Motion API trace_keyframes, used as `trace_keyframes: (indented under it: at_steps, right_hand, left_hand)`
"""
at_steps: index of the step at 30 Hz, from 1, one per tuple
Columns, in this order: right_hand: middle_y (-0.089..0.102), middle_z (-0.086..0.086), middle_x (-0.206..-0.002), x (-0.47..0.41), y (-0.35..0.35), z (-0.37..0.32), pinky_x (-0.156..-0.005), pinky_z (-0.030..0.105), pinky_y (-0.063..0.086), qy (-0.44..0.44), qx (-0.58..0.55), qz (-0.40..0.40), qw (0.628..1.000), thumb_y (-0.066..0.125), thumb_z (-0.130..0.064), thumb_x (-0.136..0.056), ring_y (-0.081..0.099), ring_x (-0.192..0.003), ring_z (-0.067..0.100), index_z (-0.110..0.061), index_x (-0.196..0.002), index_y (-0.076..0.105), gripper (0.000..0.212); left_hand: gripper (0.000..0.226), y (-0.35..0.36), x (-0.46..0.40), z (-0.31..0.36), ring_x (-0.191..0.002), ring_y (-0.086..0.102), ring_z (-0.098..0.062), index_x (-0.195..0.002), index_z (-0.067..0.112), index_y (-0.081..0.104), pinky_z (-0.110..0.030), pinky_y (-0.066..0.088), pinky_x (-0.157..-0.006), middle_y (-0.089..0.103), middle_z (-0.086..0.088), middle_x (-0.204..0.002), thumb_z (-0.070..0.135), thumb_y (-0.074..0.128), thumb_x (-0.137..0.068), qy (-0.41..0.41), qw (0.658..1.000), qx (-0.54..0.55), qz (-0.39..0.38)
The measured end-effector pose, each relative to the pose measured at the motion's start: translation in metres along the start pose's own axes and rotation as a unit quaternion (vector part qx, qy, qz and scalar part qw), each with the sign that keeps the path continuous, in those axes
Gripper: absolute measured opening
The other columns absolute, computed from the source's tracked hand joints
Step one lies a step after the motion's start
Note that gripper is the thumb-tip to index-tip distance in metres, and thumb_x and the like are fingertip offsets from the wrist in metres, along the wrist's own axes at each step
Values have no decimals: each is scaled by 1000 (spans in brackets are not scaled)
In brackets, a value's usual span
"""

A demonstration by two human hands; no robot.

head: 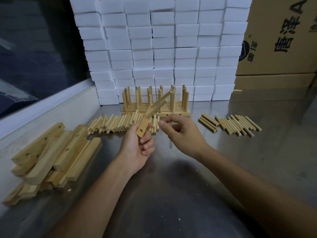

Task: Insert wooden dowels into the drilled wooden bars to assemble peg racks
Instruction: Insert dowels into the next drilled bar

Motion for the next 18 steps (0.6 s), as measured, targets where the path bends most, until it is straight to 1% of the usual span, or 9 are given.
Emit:
trace_keyframes:
  at_steps: [2, 5, 7, 9, 11, 13, 15, 16, 18]
  right_hand:
    - [59, 10, -61, 1, 4, -2, -53, 37, 45, -2, 16, -19, 1000, 59, -26, -98, 50, -54, 25, -21, -101, 73, 15]
    - [69, -3, -75, 4, 10, -6, -66, 29, 55, -12, 27, -50, 998, 61, -19, -96, 63, -67, 10, -22, -109, 74, 19]
    - [71, -5, -78, 5, 11, -8, -74, 35, 58, -17, 29, -56, 998, 66, -20, -93, 67, -71, 8, -20, -104, 73, 13]
    - [71, -2, -78, 4, 11, -8, -73, 40, 58, -22, 24, -55, 998, 69, -20, -92, 68, -71, 11, -18, -100, 72, 9]
    - [70, 0, -78, 4, 11, -10, -66, 34, 56, -45, 32, -53, 997, 69, -20, -92, 64, -68, 11, -16, -101, 74, 11]
    - [69, -3, -77, 5, 10, -13, -60, 24, 49, -66, 54, -51, 995, 68, -21, -93, 57, -63, 6, -16, -101, 76, 12]
    - [68, -8, -74, 5, 9, -16, -59, 21, 45, -90, 103, -48, 989, 68, -23, -93, 55, -60, 3, -17, -99, 76, 12]
    - [67, -9, -72, 6, 7, -18, -58, 22, 45, -105, 135, -48, 984, 68, -25, -93, 54, -59, 2, -18, -98, 76, 12]
    - [68, -8, -72, 6, 5, -24, -59, 33, 50, -128, 201, -55, 970, 66, -27, -92, 57, -62, 6, -20, -97, 73, 11]
  left_hand:
    - [37, 0, 0, 0, -35, 25, -8, -91, 9, 58, -18, 19, -30, 25, 4, -48, 35, 34, -104, -1, 1000, 0, -4]
    - [42, 1, 0, -1, -35, 23, -8, -78, 12, 55, -18, 17, -31, 24, 4, -47, 37, 34, -104, -7, 1000, -6, -11]
    - [46, 1, 1, -1, -33, 23, -8, -73, 11, 54, -18, 15, -31, 23, 3, -45, 38, 34, -104, -13, 1000, -6, -14]
    - [49, 2, 1, -2, -32, 22, -8, -71, 11, 55, -18, 14, -32, 23, 3, -44, 40, 34, -104, -20, 1000, -5, -18]
    - [52, 3, 2, -3, -32, 21, -7, -68, 11, 58, -19, 12, -33, 22, 4, -44, 41, 34, -104, -29, 999, -8, -21]
    - [57, 3, 2, -4, -32, 21, -7, -63, 13, 61, -19, 11, -34, 22, 4, -43, 42, 34, -104, -34, 999, -19, -23]
    - [59, 3, 3, -6, -32, 20, -7, -59, 14, 62, -18, 11, -33, 22, 5, -43, 41, 35, -104, -34, 998, -39, -23]
    - [57, 3, 3, -6, -32, 19, -7, -61, 14, 60, -18, 11, -32, 22, 5, -43, 41, 35, -104, -32, 998, -51, -20]
    - [51, 3, 2, -8, -32, 18, -7, -67, 13, 54, -15, 11, -31, 21, 4, -43, 40, 34, -105, -27, 997, -76, -8]
Point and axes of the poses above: each hand's wrist, its own x-axis away from the middle knuckle, its own y-axis out of the palm, z = x × y, the point moved 4 cm from there along -x, towards the middle knuckle
